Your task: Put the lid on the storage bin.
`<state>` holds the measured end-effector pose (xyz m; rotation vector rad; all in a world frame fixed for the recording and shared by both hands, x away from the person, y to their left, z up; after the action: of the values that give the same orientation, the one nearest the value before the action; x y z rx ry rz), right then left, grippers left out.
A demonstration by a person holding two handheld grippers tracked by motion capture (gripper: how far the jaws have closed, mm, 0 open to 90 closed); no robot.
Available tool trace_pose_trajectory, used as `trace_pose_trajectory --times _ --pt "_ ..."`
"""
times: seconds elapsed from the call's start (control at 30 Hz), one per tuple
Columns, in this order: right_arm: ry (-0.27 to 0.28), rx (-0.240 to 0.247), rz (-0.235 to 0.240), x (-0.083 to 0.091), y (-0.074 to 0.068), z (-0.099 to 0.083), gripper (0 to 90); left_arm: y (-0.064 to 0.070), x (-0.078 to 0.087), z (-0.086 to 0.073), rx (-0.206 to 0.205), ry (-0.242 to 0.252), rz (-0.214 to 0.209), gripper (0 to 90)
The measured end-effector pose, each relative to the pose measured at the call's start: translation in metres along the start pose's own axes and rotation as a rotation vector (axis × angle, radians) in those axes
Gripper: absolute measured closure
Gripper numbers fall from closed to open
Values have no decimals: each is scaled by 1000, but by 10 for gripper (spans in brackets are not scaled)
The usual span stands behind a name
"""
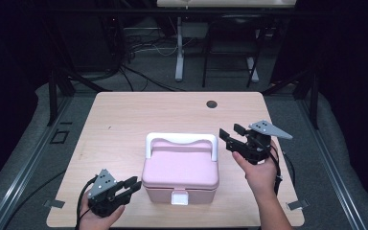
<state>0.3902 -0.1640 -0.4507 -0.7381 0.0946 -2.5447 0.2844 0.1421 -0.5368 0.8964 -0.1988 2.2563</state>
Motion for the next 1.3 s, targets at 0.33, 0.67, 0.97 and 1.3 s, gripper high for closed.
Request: trace_pose_trajectory --times 0.33,0.67,0.97,1.3 --pt "1 2 1 0 0 0 400 -2 3 6 9 38 -4 711" --pt "-1 2 0 0 0 0 404 -12 0 14 34 63 18 642" --pt "2 3 -2 0 1 0 404 -23 -4 23 51 81 43 610" --pt "1 5 -5 0 2 -1 404 -40 -12 18 91 73 65 595"
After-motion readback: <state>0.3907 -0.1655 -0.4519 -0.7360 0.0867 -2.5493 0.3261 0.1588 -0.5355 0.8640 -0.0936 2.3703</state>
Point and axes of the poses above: each handheld gripper's, and its own axes: x roughly backward along the jaws, z roughly out of its top, y roughly to its right, the point moved 9 cm from there along -x, roughly forward along the jaws, and after that the axes turned 12 degrees about -y, right-handed, at the moved point
